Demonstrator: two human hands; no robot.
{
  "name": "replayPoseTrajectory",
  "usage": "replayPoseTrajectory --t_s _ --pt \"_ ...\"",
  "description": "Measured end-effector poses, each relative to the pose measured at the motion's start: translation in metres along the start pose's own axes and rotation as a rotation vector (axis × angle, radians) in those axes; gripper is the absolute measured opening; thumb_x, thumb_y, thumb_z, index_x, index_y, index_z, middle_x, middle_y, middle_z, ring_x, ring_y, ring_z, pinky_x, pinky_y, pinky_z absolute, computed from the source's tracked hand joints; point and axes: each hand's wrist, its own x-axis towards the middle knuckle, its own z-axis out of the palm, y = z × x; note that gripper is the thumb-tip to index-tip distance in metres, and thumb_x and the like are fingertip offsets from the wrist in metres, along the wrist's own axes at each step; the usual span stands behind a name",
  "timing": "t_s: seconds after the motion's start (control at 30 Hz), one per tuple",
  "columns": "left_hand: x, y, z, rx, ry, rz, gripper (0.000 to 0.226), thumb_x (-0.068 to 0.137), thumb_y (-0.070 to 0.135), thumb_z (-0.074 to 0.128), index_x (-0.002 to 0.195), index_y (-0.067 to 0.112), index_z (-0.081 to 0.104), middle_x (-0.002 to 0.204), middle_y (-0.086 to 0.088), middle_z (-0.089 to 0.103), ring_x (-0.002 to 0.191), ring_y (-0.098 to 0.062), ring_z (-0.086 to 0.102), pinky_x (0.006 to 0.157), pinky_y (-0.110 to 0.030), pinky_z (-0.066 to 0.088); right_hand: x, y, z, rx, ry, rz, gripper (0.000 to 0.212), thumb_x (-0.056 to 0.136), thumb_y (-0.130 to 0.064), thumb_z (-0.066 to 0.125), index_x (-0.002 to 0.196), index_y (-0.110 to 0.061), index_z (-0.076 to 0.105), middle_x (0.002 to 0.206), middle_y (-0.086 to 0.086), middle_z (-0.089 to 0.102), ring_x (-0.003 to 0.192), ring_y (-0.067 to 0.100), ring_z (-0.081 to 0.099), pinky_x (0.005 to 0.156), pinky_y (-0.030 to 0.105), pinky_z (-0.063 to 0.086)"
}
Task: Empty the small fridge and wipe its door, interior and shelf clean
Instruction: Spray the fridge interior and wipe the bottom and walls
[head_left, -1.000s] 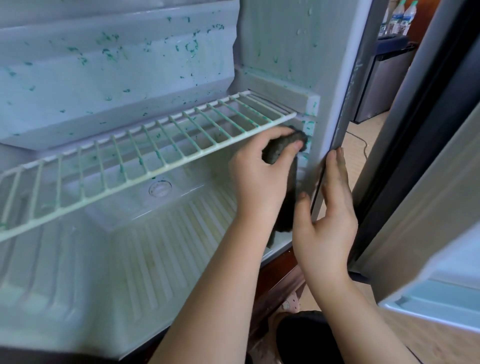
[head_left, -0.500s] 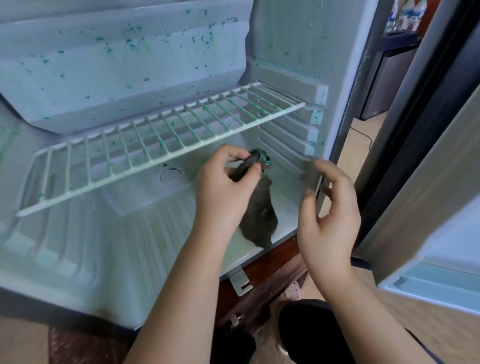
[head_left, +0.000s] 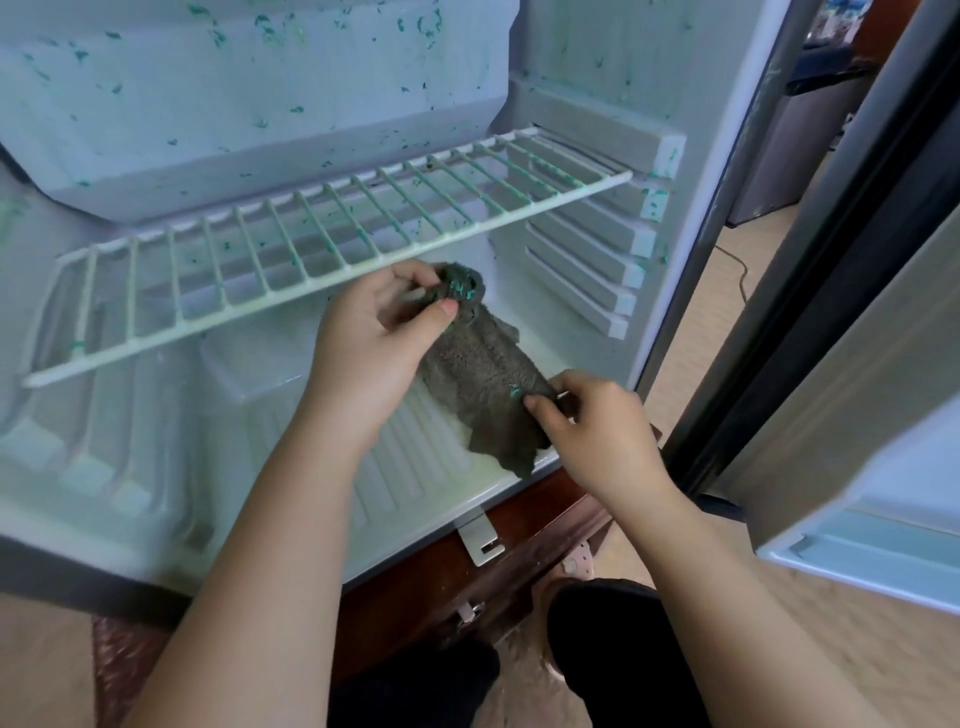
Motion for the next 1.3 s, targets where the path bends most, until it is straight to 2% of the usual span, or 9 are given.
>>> replayPoseTrajectory --t_s 0.13,0.23,0.37,0.47,0.63,0.87,1.07,1.2,1.3 --pt "-0.002 -0.01 -0.002 0.658 0.015 0.264 0.023 0.076 0.008 0.075 0.081 0.028 0.064 0.094 0.006 0.062 0.078 -0.016 0.063 0.076 -0.032 0.051 -0.004 -0.003 -0.008 0.402 0.05 0.129 0.011 0.086 -0.03 0.069 0.083 -0.02 0.066 0.067 0.001 0.069 0.064 0.014 0.065 0.066 0.03 0.049" --pt "-0.011 -0.007 0.018 0.553 -0.162 0.219 0.021 0.077 0.008 0.075 0.081 0.027 0.066 0.081 0.011 0.061 0.071 -0.011 0.063 0.068 -0.02 0.046 -0.009 -0.013 -0.009 0.81 0.021 0.168 0.006 0.088 -0.017 0.067 0.092 -0.013 0.067 0.078 0.007 0.072 0.074 0.013 0.068 0.075 0.026 0.053" --pt "-0.016 0.001 0.028 0.353 -0.197 0.03 0.016 0.088 0.026 0.068 0.105 0.024 0.069 0.092 0.017 0.066 0.083 0.004 0.063 0.065 -0.002 0.042 -0.011 -0.022 -0.017 0.976 0.019 0.106 0.021 0.095 -0.005 0.049 0.101 -0.012 0.069 0.08 -0.007 0.074 0.078 0.001 0.068 0.069 0.013 0.051" --pt "-0.017 -0.002 0.032 0.336 -0.215 -0.013 0.035 0.077 0.034 0.078 0.107 0.028 0.061 0.094 0.017 0.063 0.084 0.003 0.061 0.071 -0.007 0.044 -0.013 -0.022 -0.02 0.898 -0.014 0.031 0.031 0.097 -0.002 0.041 0.11 -0.01 0.069 0.094 -0.004 0.074 0.087 -0.001 0.067 0.073 0.01 0.05" --pt "-0.01 -0.008 0.045 0.283 -0.103 0.001 0.026 0.079 0.013 0.076 0.081 0.034 0.06 0.079 0.004 0.07 0.066 -0.007 0.066 0.06 -0.011 0.046 -0.012 -0.015 -0.02 0.755 0.046 -0.071 0.028 0.094 -0.023 0.05 0.118 -0.024 0.066 0.107 -0.007 0.071 0.104 -0.001 0.062 0.088 0.015 0.048" --pt "0.003 0.018 0.076 0.108 0.131 0.121 0.027 0.079 0.017 0.078 0.072 0.033 0.058 0.069 0.015 0.066 0.061 0.001 0.062 0.061 -0.015 0.047 -0.018 -0.009 -0.021 0.476 0.584 -0.199 0.023 0.095 -0.012 0.051 0.108 -0.02 0.067 0.102 -0.011 0.067 0.098 0.005 0.063 0.08 0.02 0.05" --pt "0.012 0.017 0.116 0.134 0.185 0.292 0.013 0.081 0.015 0.07 0.094 0.015 0.071 0.083 0.008 0.07 0.077 -0.013 0.068 0.073 -0.031 0.055 -0.019 -0.004 -0.026 0.426 0.707 -0.273 0.032 0.091 0.0 0.048 0.12 -0.012 0.056 0.119 -0.004 0.058 0.116 0.008 0.054 0.094 0.03 0.048" --pt "0.006 0.009 0.117 0.255 0.165 0.52 0.023 0.08 0.001 0.064 0.102 0.006 0.072 0.104 0.007 0.065 0.094 -0.013 0.062 0.081 -0.03 0.053 -0.015 -0.002 -0.019 0.315 0.7 -0.279 0.051 0.091 0.006 0.047 0.141 0.003 0.037 0.151 0.012 0.034 0.143 0.016 0.028 0.116 0.026 0.024" --pt "0.003 0.008 0.117 0.334 0.119 0.638 0.028 0.078 -0.006 0.061 0.101 0.005 0.073 0.107 -0.002 0.069 0.097 -0.019 0.062 0.089 -0.023 0.047 -0.007 0.004 -0.02 0.278 0.618 -0.217 0.062 0.091 0.004 0.042 0.149 0.001 0.021 0.158 0.011 0.017 0.146 0.01 0.011 0.115 0.014 0.01"
